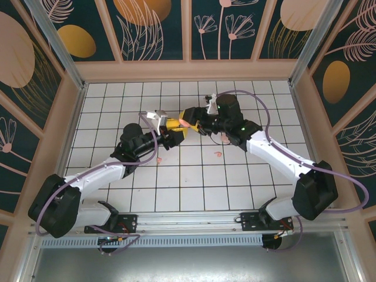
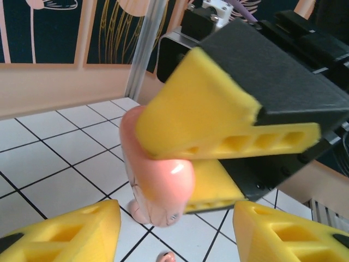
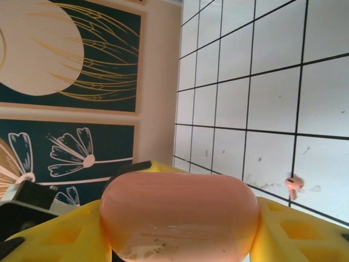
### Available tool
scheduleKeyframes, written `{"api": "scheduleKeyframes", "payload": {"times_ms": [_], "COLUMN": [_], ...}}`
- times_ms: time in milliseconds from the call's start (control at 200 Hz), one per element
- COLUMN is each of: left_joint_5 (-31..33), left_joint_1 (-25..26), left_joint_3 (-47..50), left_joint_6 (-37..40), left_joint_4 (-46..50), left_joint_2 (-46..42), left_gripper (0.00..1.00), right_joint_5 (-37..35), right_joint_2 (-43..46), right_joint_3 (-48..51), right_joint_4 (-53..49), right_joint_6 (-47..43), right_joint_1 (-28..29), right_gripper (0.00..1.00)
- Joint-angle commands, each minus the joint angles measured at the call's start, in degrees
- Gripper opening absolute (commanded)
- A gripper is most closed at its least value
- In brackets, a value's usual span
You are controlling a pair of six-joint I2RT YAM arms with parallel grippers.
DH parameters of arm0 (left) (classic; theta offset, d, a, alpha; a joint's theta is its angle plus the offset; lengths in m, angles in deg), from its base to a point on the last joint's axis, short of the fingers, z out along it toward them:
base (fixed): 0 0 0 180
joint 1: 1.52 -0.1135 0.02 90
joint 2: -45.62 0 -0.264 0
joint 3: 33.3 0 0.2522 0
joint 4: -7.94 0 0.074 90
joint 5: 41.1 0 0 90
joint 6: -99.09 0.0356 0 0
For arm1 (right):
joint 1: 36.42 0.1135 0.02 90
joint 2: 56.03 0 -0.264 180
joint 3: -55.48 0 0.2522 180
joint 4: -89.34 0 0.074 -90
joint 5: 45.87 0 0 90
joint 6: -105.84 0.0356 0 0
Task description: Insert wireless bluetooth earbuds into charging case
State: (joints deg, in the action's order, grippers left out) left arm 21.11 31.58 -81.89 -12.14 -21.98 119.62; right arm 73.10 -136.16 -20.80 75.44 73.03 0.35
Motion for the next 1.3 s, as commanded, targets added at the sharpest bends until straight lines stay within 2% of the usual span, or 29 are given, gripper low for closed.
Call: {"api": "scheduleKeyframes", "payload": {"times_ms": [0, 290, 430, 520, 626, 696, 951, 1076, 1206, 1296], "left_joint_5": [1.07, 2.27, 2.91, 2.75, 2.0, 1.36, -3.64, -7.68, -11.71, -13.89], "left_joint_1": [-0.31, -0.3, -0.29, -0.29, -0.26, -0.28, -0.3, -0.24, -0.26, -0.32], "left_joint_3": [-1.56, -1.56, -1.74, -1.78, -1.75, -1.82, -1.51, -1.56, -1.96, -2.35], "left_joint_6": [-2.44, -5.23, -5.4, -5.31, -5.4, -5.64, -9.7, -14.78, -21.31, -25.43], "left_joint_4": [-3.88, -6.68, -6.68, -6.77, -7.02, -7.19, -12.51, -19.7, -28.57, -34.31], "left_joint_2": [1.05, 0.91, 0.3, -0.22, -0.54, -0.44, 0.94, 2.97, 5.73, 7.47], "left_gripper": [0.53, 0.45, 0.3, 0.24, 0.19, 0.18, 0.16, 0.16, 0.16, 0.16], "right_joint_5": [2.44, 2.68, 2.54, 2.24, 1.16, -0.36, -3.16, -0.25, 8.15, 12.38], "right_joint_2": [2.43, 2.45, 2.45, 2.59, 3.01, 3.76, 12.72, 17.49, 22.7, 25.45], "right_joint_3": [1.25, 2.05, 1.88, 1.53, 0.84, 0.56, 5.28, 8.13, 12.04, 13.15], "right_joint_4": [4.89, 5.34, 5.25, 4.49, 2.58, 0.91, 2.55, 4.6, 11.46, 12.32], "right_joint_6": [2.71, 3.32, 3.11, 2.09, -0.3, -2.4, -11.99, -18.64, -26.51, -33.79], "right_joint_1": [0.88, 2.18, 2.39, 2.38, 2.36, 2.18, -1.8, -5.02, -8.63, -9.65], "right_gripper": [0.52, 0.52, 0.52, 0.52, 0.65, 0.7, 0.74, 0.74, 0.73, 0.7]}}
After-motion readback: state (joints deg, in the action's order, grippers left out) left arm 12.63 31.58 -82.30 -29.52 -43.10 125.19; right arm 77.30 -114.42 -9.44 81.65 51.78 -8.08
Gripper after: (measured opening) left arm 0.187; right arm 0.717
